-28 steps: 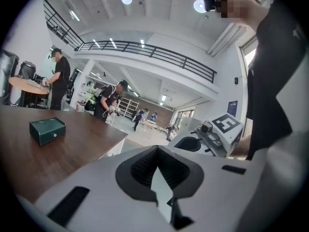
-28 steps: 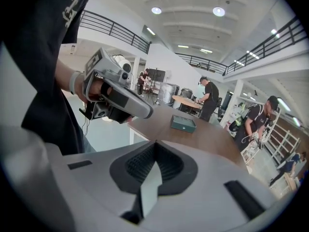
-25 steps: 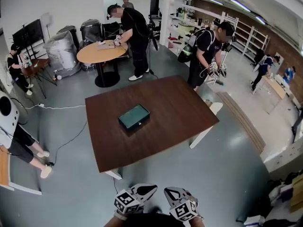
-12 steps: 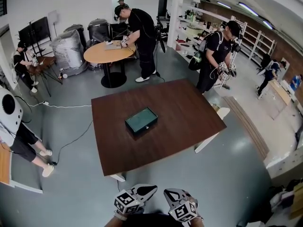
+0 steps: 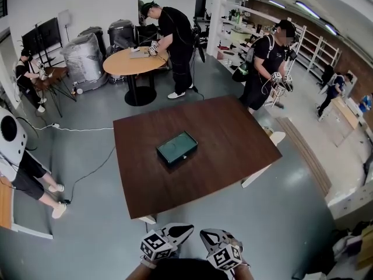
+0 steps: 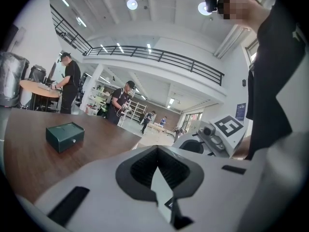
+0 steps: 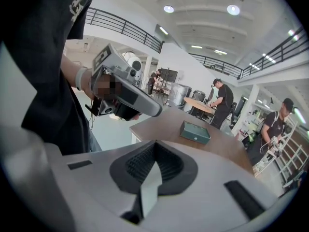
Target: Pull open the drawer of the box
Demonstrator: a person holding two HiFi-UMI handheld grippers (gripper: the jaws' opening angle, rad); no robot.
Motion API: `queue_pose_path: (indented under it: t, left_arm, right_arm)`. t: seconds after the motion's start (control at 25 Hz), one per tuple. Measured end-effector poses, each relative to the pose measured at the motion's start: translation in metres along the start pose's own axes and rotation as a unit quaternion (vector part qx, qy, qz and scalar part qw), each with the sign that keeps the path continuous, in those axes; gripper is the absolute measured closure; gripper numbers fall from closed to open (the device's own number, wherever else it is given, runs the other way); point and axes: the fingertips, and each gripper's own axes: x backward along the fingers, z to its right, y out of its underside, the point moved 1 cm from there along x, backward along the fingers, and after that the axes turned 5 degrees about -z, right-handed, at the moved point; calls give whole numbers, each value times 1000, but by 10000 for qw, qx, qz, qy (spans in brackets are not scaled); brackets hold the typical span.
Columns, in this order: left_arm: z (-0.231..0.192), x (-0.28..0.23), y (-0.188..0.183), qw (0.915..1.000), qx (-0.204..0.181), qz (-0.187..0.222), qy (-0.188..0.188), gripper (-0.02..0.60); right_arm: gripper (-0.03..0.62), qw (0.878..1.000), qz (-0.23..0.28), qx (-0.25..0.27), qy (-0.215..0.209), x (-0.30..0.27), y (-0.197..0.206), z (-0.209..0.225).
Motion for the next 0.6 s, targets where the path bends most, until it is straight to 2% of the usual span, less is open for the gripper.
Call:
queue_pose_path:
  t: [0.16, 0.32, 0.6]
  left_arm:
    - [-11, -2, -12, 9999, -65, 106, -64, 575]
    - [-32, 9, -18, 9997, -57, 206, -115, 575]
    - [-60, 15, -18, 9997, 39, 196, -155, 575]
  right_arm:
    - [606, 10000, 74, 35, 0, -6, -7, 10]
    - [606, 9995, 289, -102, -7, -20, -33, 22]
    - [606, 9999, 113, 8, 33, -41, -36, 34]
